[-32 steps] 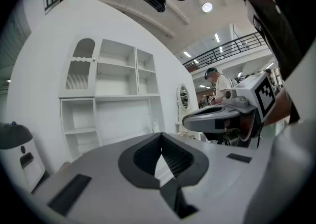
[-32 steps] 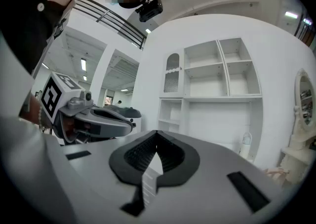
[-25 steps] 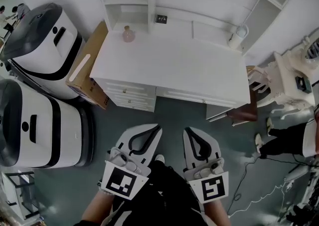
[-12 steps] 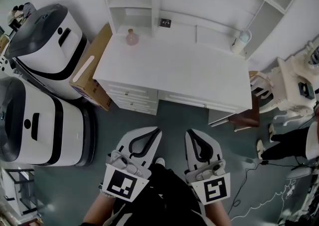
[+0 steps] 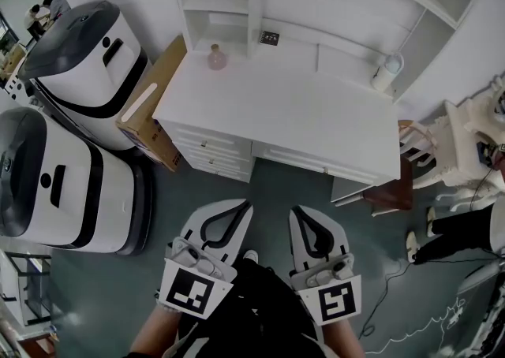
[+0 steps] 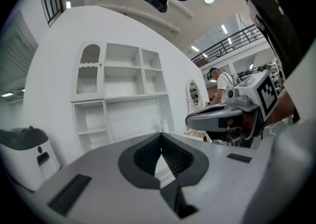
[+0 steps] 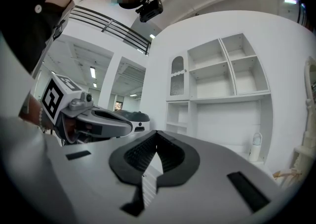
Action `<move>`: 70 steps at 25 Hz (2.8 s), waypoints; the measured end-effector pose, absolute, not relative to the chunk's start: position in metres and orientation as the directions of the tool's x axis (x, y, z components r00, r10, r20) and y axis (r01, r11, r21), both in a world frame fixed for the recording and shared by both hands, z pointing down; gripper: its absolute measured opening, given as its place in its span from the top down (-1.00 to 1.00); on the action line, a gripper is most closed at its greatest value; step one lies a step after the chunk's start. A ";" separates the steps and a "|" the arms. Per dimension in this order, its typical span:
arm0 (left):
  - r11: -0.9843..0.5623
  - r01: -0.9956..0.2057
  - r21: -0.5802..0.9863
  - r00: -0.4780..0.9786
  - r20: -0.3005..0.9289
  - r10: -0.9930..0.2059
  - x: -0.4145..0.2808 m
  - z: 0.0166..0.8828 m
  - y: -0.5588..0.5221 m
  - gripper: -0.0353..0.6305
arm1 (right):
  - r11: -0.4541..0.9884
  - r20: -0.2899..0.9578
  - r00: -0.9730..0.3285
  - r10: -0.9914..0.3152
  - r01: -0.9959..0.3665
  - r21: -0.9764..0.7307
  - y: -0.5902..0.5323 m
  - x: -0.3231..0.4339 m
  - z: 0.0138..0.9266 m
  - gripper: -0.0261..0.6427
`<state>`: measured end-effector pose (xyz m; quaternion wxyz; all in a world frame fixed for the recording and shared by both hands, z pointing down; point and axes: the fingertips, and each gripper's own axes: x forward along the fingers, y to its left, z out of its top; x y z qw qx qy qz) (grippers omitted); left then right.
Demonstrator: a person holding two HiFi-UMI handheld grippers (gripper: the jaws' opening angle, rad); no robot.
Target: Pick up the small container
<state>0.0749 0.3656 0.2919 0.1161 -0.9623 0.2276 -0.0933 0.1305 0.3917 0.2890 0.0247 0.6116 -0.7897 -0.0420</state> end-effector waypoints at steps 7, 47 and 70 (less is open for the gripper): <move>-0.848 -0.452 -0.276 0.856 0.133 -0.500 0.074 0.289 0.371 0.89 | 0.278 -0.015 -0.280 -0.960 -0.956 0.093 0.396 0.135 0.290 0.92; -0.821 -0.509 -0.261 0.826 0.122 -0.551 -0.006 0.289 0.158 0.89 | 0.321 0.023 -0.320 -0.947 -0.940 0.115 0.187 0.063 0.292 0.92; -0.861 -0.449 -0.239 0.873 0.091 -0.480 -0.039 0.294 0.052 0.89 | 0.236 0.036 -0.234 -0.972 -0.958 0.160 0.083 0.027 0.289 0.92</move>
